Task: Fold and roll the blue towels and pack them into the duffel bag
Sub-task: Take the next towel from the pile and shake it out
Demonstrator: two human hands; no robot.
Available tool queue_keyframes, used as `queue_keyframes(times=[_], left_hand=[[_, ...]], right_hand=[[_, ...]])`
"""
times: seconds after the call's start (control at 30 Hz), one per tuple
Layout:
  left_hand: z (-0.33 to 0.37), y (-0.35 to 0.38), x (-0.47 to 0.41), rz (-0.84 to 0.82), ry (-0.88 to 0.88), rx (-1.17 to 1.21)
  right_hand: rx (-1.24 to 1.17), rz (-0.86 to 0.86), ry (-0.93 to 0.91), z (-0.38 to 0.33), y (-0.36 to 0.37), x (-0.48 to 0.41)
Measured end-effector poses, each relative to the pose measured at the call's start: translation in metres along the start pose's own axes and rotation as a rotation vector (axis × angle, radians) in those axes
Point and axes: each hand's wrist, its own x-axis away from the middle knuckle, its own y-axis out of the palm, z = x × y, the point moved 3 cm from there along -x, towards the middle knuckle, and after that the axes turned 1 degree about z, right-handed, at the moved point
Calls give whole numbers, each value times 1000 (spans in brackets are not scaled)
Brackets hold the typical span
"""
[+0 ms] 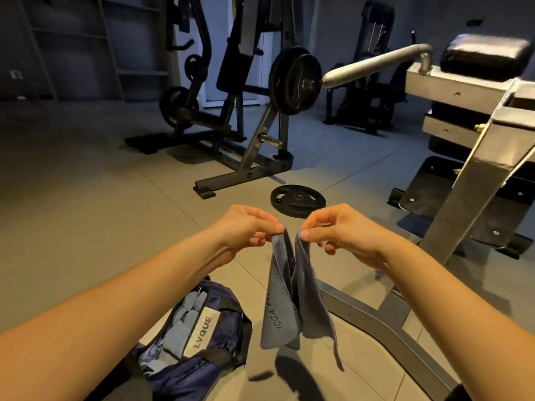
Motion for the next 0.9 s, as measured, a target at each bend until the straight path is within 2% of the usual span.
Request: queue_keyframes(times=[0.2, 0.43, 0.9], left_hand=[[4, 7, 4, -74, 98, -82], [8, 11, 7, -105, 167, -72], [12, 17, 16, -121, 298, -293]], right_hand=[[56, 39, -53, -5, 7, 0], [115, 131, -139, -9, 10, -2], [375, 119, -225, -12, 17, 0]])
